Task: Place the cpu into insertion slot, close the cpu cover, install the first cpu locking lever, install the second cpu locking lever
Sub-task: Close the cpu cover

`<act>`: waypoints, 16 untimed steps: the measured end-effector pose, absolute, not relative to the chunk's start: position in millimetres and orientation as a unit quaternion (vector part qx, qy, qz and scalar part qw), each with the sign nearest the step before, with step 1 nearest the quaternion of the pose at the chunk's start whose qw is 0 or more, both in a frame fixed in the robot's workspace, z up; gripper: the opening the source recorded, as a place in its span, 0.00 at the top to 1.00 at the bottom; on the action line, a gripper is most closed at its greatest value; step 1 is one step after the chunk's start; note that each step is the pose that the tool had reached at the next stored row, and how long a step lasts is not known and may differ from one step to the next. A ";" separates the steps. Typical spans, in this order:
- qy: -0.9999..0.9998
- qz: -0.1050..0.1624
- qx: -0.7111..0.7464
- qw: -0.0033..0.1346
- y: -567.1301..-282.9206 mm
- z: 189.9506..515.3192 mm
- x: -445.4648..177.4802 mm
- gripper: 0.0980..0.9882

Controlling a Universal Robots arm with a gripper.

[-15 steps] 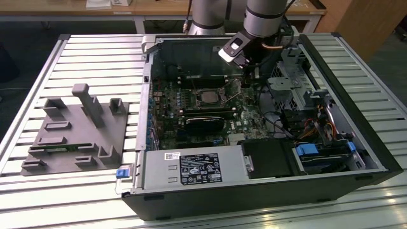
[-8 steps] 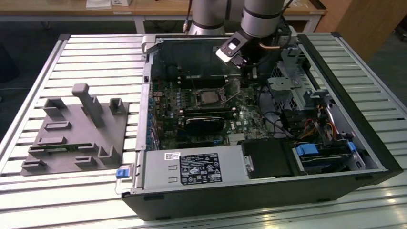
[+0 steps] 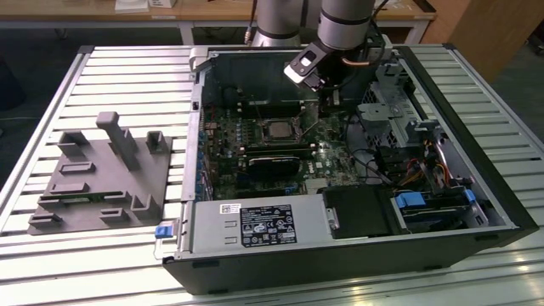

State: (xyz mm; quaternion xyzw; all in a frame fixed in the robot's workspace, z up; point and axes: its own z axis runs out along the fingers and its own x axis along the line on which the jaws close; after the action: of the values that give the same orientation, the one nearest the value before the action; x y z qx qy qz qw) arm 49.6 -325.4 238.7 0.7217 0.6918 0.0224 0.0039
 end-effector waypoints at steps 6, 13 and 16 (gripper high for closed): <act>0.692 0.022 0.722 0.004 -325.4 238.8 42.0 0.99; 0.692 0.022 0.722 0.004 -325.4 238.7 31.7 0.99; 0.692 0.022 0.722 0.004 -325.4 238.7 27.4 0.99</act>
State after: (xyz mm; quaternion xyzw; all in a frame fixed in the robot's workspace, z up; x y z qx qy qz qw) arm 27.4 -325.4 238.7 0.7217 0.6918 0.0224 0.0039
